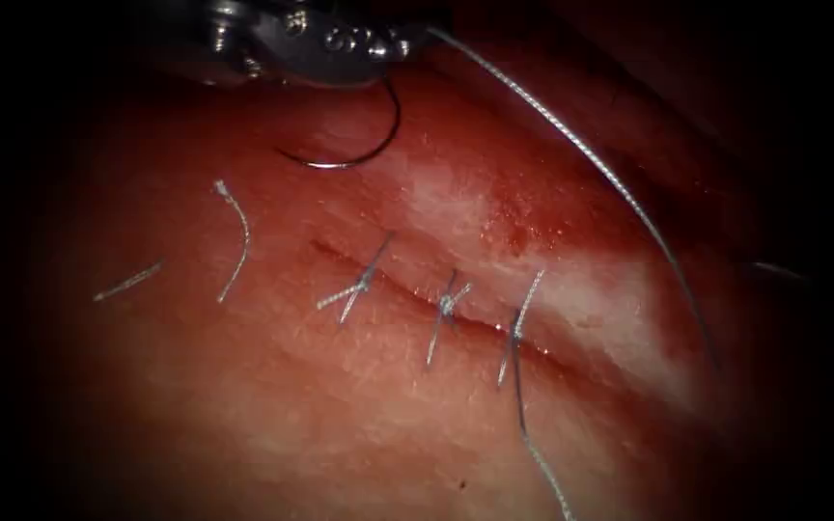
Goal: Wound Closure
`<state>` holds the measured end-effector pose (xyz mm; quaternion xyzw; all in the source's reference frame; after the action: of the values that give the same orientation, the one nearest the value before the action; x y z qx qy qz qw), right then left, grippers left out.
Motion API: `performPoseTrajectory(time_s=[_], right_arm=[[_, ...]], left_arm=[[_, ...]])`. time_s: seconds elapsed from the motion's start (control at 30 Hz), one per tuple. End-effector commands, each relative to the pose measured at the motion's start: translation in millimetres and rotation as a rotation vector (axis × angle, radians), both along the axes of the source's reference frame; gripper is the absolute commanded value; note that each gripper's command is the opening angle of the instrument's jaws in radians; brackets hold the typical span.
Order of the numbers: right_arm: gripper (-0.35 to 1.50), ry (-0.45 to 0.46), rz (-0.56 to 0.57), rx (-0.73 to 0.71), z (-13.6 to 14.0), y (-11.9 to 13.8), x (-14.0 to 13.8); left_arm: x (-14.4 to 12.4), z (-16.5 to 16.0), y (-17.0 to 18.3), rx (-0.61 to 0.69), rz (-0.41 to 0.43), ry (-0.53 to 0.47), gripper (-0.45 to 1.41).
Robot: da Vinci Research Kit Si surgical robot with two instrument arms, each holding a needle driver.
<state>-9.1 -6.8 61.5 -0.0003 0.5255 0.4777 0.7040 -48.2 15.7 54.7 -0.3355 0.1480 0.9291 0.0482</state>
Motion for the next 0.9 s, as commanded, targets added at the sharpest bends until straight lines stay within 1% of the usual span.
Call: performPoseTrajectory(time_s=[0.03, 0.07, 0.1, 0.13, 0.17, 0.2, 0.23, 0.3, 0.33, 0.4, 0.63, 0.67, 0.73, 0.8, 0.9], right_arm=[[0.83, -0.007, 0.012, 0.003, 0.5, -0.3, -0.9], [0.88, -0.015, 0.025, -0.002, 0.2, -0.2, -1.6], [0.96, -0.02, 0.036, -0.001, 0.0, -0.1, -2.0], [1.0, -0.028, 0.043, -0.004, -0.3, 0.0, -2.3], [1.0, -0.027, 0.048, -0.009, -0.7, 0.0, -2.7], [1.0, -0.028, 0.05, -0.013, -1.0, 0.1, -2.9], [1.0, -0.031, 0.049, -0.022, -1.3, 0.1, -3.0], [1.0, -0.035, 0.05, -0.027, -1.9, 0.3, -3.1], [1.0, -0.033, 0.046, -0.03, -2.1, 0.4, -3.0], [1.0, -0.032, 0.046, -0.035, -2.5, 0.5, -2.7], [1.0, -0.031, 0.034, -0.042, -2.6, 0.5, -1.6], [1.01, -0.034, 0.032, -0.046, -2.6, 0.5, -1.5], [0.96, -0.038, 0.026, -0.059, -3.0, 0.6, -1.7], [0.96, -0.037, 0.016, -0.071, -3.6, 1.0, -2.2], [0.98, -0.042, 0.018, -0.081, -4.6, 1.2, -2.6]], left_arm=[[-1.4, 0.8, -0.1, 0.004, -0.011, -0.005, -0.45], [-2.1, 1.3, -0.2, 0.013, -0.026, -0.007, -0.45], [-3.1, 2.0, -0.3, 0.024, -0.044, -0.014, -0.28], [-3.8, 2.5, -0.3, 0.03, -0.053, -0.018, 0.1], [-4.5, 2.9, -0.4, 0.029, -0.059, -0.018, 0.41], [-5.1, 3.3, -0.4, 0.033, -0.068, -0.024, 0.61], [-5.6, 3.7, -0.3, 0.045, -0.072, -0.043, 0.88], [-6.1, 4.1, 0.2, 0.092, -0.066, -0.09, 1.26], [-6.1, 4.2, 0.6, 0.135, -0.062, -0.117, 1.35], [-6.0, 4.1, 1.2, 0.188, -0.075, -0.145, 1.4], [-4.1, 2.7, 1.9, 0.289, -0.088, -0.255, 1.4], [-3.5, 2.3, 1.7, 0.302, -0.092, -0.274, 1.4], [-2.8, 1.7, 1.3, 0.316, -0.091, -0.295, 1.4], [-1.6, 1.0, 0.8, 0.321, -0.081, -0.315, 1.4], [0.8, -0.1, -0.5, 0.317, -0.08, -0.3, 1.4]])
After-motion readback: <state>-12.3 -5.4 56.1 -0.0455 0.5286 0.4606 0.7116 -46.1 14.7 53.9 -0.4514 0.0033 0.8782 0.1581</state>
